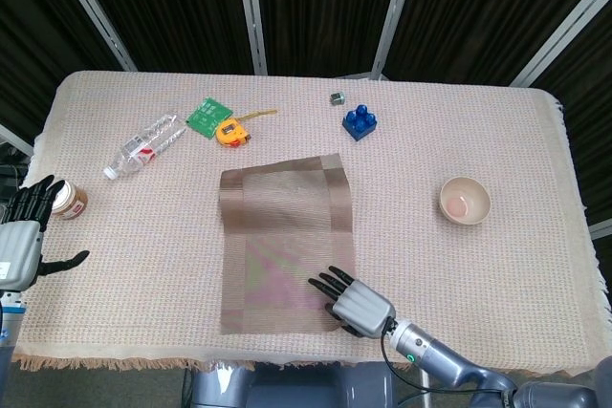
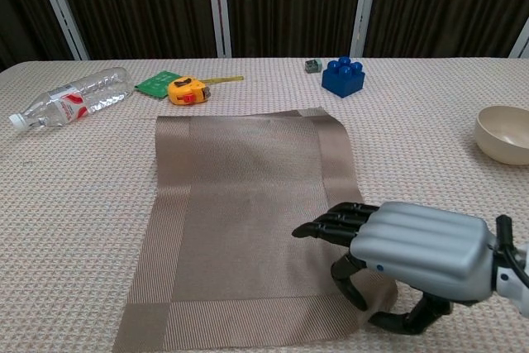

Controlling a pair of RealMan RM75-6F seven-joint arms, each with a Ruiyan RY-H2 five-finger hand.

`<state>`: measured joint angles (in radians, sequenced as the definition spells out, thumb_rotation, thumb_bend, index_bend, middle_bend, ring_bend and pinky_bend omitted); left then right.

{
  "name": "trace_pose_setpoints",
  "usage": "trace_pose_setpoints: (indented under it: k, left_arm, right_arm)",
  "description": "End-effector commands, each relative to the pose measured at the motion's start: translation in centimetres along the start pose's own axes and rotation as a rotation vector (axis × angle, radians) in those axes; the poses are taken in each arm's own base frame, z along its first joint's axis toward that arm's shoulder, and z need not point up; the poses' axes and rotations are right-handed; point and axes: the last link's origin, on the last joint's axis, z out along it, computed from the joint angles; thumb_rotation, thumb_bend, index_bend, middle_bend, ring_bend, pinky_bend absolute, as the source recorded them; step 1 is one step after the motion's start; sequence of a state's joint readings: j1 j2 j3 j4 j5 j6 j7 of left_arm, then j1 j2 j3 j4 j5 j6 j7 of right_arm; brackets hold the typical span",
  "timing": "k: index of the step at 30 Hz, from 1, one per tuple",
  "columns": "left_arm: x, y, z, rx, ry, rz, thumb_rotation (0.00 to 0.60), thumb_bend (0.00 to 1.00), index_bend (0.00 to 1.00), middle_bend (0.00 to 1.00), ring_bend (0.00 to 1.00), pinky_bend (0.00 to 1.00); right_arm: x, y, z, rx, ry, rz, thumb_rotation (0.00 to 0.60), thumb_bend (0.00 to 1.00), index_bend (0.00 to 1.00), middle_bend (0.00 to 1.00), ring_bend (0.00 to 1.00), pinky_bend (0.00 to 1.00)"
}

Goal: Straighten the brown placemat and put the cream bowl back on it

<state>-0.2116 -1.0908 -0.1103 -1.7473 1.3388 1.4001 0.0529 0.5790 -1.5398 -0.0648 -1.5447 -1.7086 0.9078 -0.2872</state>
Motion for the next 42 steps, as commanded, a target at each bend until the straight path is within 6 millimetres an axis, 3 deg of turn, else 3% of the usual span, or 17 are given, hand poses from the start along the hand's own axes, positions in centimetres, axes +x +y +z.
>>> trace_pose_setpoints:
  k: [1, 8, 15, 18, 22, 27, 32, 36, 42]
  left_arm:
    - [0.0, 0.0, 0.0, 0.000, 0.001, -0.001, 0.600, 0.07, 0.00, 0.00, 0.00, 0.00]
    - [0.0, 0.0, 0.0, -0.002, -0.004, -0.005, 0.600, 0.06, 0.00, 0.00, 0.00, 0.00]
    - [-0.1, 0.1, 0.0, -0.009, -0.010, -0.006, 0.600, 0.06, 0.00, 0.00, 0.00, 0.00]
    - [-0.3, 0.2, 0.0, -0.014, -0.018, -0.004, 0.600, 0.06, 0.00, 0.00, 0.00, 0.00]
    - [-0.5, 0.3, 0.0, -0.020, -0.026, 0.000, 0.600, 0.06, 0.00, 0.00, 0.00, 0.00]
    - [-0.7, 0.3, 0.0, -0.019, -0.033, 0.003, 0.600, 0.06, 0.00, 0.00, 0.00, 0.00]
    - [-0.7, 0.0, 0.1, -0.011, -0.029, 0.005, 0.600, 0.06, 0.00, 0.00, 0.00, 0.00]
    - [-0.8, -0.2, 0.2, 0.001, -0.031, 0.011, 0.600, 0.06, 0.00, 0.00, 0.00, 0.00]
    - [-1.0, -0.6, 0.4, 0.018, -0.037, 0.022, 0.600, 0.07, 0.00, 0.00, 0.00, 0.00]
  right_arm:
    - [-0.2, 0.0, -0.1, 0.002, 0.001, 0.010, 0.600, 0.35, 0.63, 0.00, 0.00, 0.00]
    - [-0.3, 0.0, -0.6, 0.009, 0.016, 0.015, 0.600, 0.35, 0.65, 0.00, 0.00, 0.00]
    - [0.4, 0.7, -5.0, 0.032, 0.032, -0.082, 0.600, 0.35, 0.68, 0.01, 0.00, 0.00]
    - [1.2, 2.1, -7.2, 0.012, 0.046, -0.152, 0.600, 0.35, 0.68, 0.02, 0.00, 0.00]
    - [3.2, 5.6, -10.2, -0.052, 0.067, -0.314, 0.600, 0.35, 0.68, 0.02, 0.00, 0.00]
    - [6.4, 9.9, -11.7, -0.128, 0.094, -0.532, 0.600, 0.35, 0.68, 0.02, 0.00, 0.00]
    - [9.5, 12.6, -10.3, -0.189, 0.117, -0.623, 0.600, 0.35, 0.68, 0.02, 0.00, 0.00]
    - [11.9, 13.5, -7.5, -0.165, 0.145, -0.768, 0.600, 0.35, 0.68, 0.02, 0.00, 0.00]
    - [13.5, 14.4, -3.3, -0.135, 0.158, -0.928, 0.600, 0.35, 0.68, 0.03, 0.00, 0.00]
